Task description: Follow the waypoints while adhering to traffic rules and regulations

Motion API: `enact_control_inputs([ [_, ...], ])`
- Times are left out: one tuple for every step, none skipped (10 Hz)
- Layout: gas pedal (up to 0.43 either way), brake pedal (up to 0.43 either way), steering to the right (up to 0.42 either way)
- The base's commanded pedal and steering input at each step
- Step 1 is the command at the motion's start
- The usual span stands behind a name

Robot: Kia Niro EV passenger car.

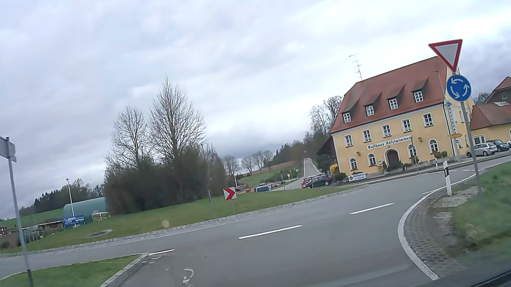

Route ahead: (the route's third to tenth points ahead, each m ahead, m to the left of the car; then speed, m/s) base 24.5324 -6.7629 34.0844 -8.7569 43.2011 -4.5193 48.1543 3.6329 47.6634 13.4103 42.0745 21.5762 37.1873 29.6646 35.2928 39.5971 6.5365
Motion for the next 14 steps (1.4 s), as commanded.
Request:
enact_control_inputs([
  [0.0,0.0,0.012],
  [0.0,0.0,0.023],
  [0.0,0.0,0.041],
  [0.0,0.0,0.059],
  [0.0,0.0,0.08],
  [0.0,0.0,0.103],
  [0.0,0.0,0.119],
  [0.02,0.0,0.135],
  [0.059,0.0,0.145],
  [0.067,0.0,0.15],
  [0.079,0.0,0.155],
  [0.11,0.0,0.158],
  [0.118,0.0,0.159],
  [0.118,0.0,0.161],
])
